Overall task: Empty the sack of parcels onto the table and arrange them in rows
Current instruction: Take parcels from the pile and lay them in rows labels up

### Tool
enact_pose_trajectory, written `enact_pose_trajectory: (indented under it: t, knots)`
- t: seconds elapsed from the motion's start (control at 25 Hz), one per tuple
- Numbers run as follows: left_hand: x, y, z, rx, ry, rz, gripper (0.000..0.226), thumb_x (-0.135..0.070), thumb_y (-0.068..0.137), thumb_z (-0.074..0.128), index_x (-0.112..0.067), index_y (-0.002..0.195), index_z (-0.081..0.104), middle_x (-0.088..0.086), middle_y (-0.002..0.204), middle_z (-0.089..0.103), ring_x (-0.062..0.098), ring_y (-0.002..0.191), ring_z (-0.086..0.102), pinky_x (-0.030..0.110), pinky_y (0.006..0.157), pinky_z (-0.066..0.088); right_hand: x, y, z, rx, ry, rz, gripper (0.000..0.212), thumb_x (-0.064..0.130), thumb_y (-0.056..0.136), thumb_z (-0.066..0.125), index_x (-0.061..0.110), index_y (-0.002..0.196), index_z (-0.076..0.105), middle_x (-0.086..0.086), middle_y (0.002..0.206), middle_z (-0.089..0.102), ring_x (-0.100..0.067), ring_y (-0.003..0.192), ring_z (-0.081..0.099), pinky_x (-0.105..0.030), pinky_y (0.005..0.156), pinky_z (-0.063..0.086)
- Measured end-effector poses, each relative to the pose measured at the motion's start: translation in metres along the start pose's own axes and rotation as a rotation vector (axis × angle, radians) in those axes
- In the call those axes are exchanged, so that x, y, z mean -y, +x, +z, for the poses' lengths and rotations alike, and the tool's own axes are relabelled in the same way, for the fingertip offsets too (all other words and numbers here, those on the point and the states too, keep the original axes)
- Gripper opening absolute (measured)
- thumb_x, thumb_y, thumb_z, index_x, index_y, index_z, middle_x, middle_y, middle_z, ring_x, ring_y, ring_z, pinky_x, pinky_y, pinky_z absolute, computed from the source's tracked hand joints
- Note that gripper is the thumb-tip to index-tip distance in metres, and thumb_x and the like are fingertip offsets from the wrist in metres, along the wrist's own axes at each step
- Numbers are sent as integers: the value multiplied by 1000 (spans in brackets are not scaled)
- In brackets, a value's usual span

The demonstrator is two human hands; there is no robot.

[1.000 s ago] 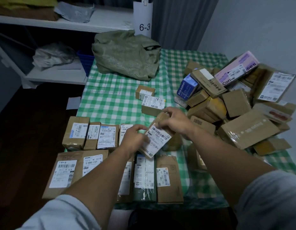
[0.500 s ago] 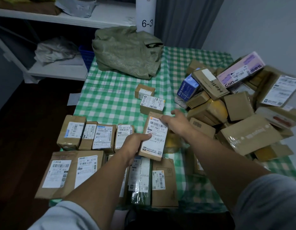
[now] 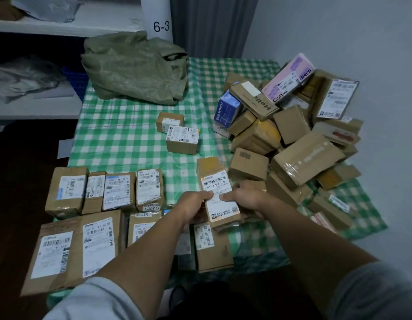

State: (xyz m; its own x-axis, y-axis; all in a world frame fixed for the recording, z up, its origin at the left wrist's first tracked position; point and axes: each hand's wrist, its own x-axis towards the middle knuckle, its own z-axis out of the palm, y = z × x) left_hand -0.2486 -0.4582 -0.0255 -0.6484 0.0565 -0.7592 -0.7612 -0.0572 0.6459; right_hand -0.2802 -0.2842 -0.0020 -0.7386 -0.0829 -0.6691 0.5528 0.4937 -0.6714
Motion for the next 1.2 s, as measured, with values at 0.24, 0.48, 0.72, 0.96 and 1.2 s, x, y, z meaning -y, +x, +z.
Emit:
enact_pose_trajectory:
  t: [0.24,0.48,0.72,0.96,1.2]
  knots:
    - [19,15,20,-74,113,-2,16,-10,76,60,-3,87,70,25,97,74,29,79,67,39,70,54,-66,3,-7,-2,14,157,22,9,91,72,-1,111,71,-12,99,78,-30,88,77,-55,88,59]
    - [41,26,51,-98,220,-77,19,-3,89,55,2,104,63,23,105,73,35,83,70,48,78,60,-106,23,-4,59,80,234,30,14,94,70,-4,117,68,-18,111,75,-34,99,73,-54,95,56]
    - [60,28,81,-92,128,-159,29,6,93,47,2,115,64,15,106,74,24,85,69,37,61,60,-130,37,-19,129,-35,200,31,12,100,62,-3,126,65,-16,127,68,-32,112,68,-40,97,54]
    - [63,35,107,-92,181,-147,22,2,93,51,0,111,64,15,105,73,29,89,71,44,70,63,-149,49,-37,97,-90,221,31,12,100,61,-5,126,63,-19,127,68,-33,109,68,-46,98,54]
    - [69,40,102,-198,242,-131,14,3,93,51,0,97,63,16,92,64,29,82,61,49,77,58,-148,47,-27,70,-212,234,36,5,99,51,-11,130,56,-27,131,61,-42,122,59,-46,102,51]
